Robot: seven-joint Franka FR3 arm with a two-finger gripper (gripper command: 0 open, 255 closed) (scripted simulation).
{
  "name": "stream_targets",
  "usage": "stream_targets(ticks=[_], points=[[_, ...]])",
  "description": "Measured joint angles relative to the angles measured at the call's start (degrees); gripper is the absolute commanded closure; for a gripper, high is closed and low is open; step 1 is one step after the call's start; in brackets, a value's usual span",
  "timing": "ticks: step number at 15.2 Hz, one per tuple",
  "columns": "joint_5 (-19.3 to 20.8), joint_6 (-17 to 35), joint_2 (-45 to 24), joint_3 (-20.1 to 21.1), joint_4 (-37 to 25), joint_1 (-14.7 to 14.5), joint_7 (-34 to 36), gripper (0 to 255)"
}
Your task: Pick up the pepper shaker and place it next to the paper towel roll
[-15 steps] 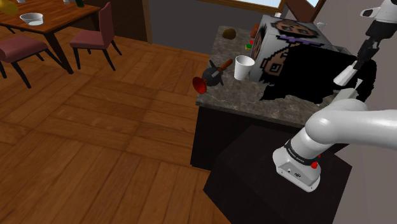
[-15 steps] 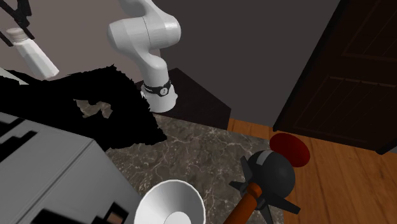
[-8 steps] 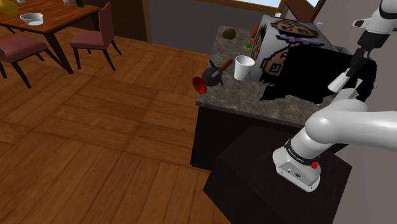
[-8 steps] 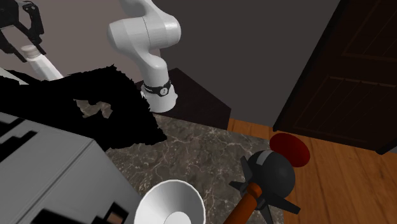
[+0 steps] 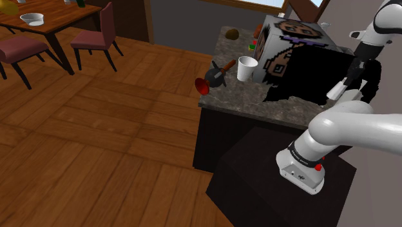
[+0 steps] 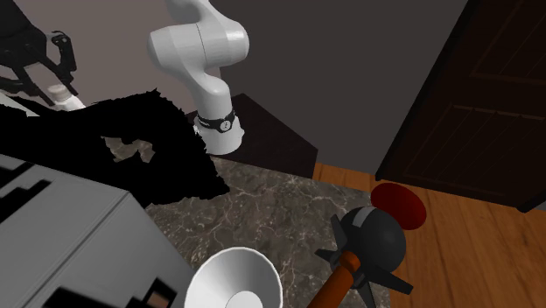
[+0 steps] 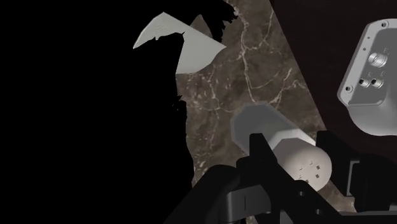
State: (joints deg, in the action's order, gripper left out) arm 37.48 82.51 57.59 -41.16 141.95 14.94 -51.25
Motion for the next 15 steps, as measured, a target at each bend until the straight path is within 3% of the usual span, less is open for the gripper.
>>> stream_targets(ticks=[15], points=[[6.05,9.72,0.03,-7.17,9.40,1.05,2.05,255]])
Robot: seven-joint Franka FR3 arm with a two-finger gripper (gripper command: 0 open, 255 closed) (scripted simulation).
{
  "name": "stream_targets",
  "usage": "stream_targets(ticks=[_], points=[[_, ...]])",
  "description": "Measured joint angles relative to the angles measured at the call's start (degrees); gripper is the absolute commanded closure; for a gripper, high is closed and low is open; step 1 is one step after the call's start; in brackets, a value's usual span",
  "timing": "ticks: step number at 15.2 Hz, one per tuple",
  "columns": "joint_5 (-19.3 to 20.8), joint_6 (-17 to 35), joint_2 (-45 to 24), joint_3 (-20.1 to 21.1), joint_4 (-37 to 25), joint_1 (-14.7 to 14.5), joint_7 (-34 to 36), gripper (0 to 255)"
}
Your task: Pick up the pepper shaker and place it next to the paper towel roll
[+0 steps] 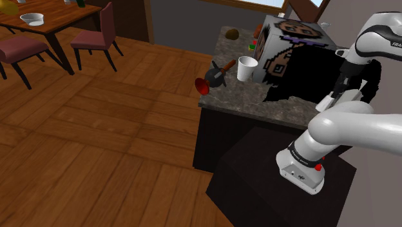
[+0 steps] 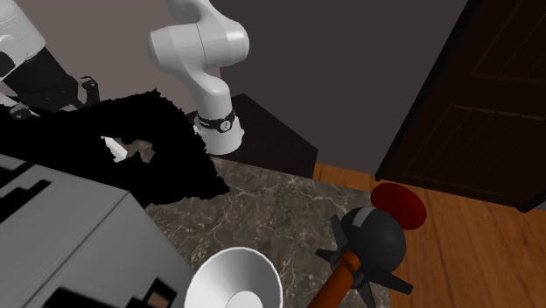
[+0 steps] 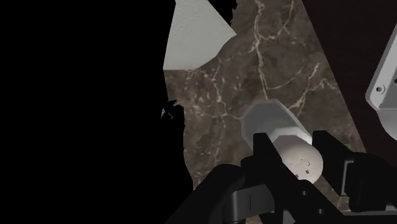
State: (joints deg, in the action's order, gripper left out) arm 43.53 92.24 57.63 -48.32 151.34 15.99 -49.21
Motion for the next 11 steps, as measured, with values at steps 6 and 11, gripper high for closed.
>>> stream_targets(ticks=[6,11], points=[[3.23,4.52,-1.08,-3.95,3.17,0.13,0.83,255],[3.90,5.61,-1.35,-4.66,3.60,0.05,1.11,255]])
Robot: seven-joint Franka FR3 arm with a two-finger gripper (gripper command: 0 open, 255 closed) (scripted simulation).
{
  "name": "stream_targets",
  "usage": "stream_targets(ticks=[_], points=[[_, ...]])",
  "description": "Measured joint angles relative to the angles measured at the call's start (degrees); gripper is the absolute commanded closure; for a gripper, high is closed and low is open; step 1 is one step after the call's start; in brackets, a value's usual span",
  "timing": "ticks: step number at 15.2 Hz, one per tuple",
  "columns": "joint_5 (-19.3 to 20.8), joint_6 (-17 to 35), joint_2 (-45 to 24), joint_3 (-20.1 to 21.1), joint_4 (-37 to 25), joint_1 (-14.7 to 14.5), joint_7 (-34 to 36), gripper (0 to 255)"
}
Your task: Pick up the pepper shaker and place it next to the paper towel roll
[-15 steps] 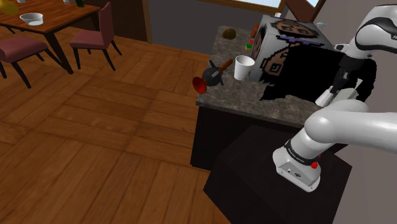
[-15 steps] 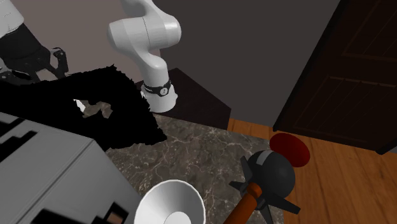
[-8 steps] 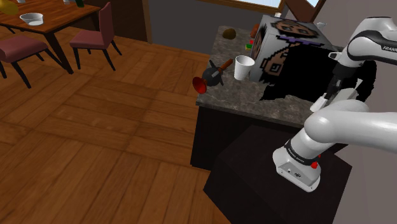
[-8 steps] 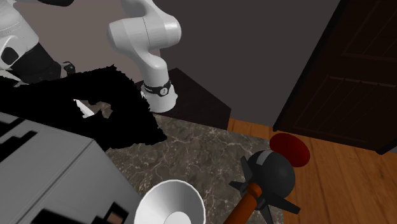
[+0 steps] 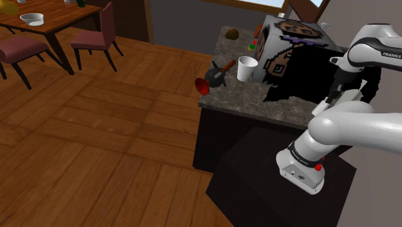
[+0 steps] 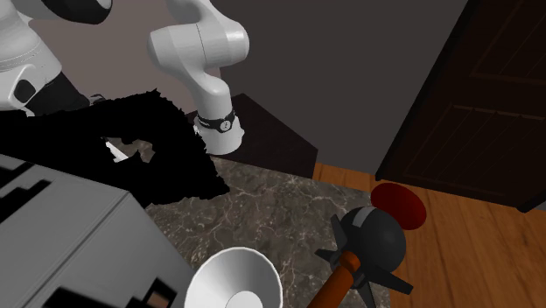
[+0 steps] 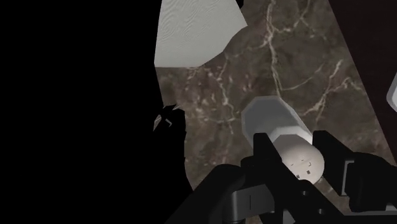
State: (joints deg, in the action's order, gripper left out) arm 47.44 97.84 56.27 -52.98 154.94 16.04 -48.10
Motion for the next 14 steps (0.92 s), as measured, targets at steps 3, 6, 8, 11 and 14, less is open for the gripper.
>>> stream_targets(ticks=[3,6,8,11,14], points=[[0.03,0.03,-0.03,-0.05,-0.03,0.01,-0.05,0],[0.07,0.08,-0.13,-0.22,0.21,-0.01,-0.01,0],[0.06,0.08,-0.13,-0.23,0.24,-0.01,0.00,0],[-1.57,-2.04,0.35,1.72,-1.33,-0.17,-0.37,0],[-4.48,-5.22,0.28,4.68,-4.42,-1.25,-0.49,0]])
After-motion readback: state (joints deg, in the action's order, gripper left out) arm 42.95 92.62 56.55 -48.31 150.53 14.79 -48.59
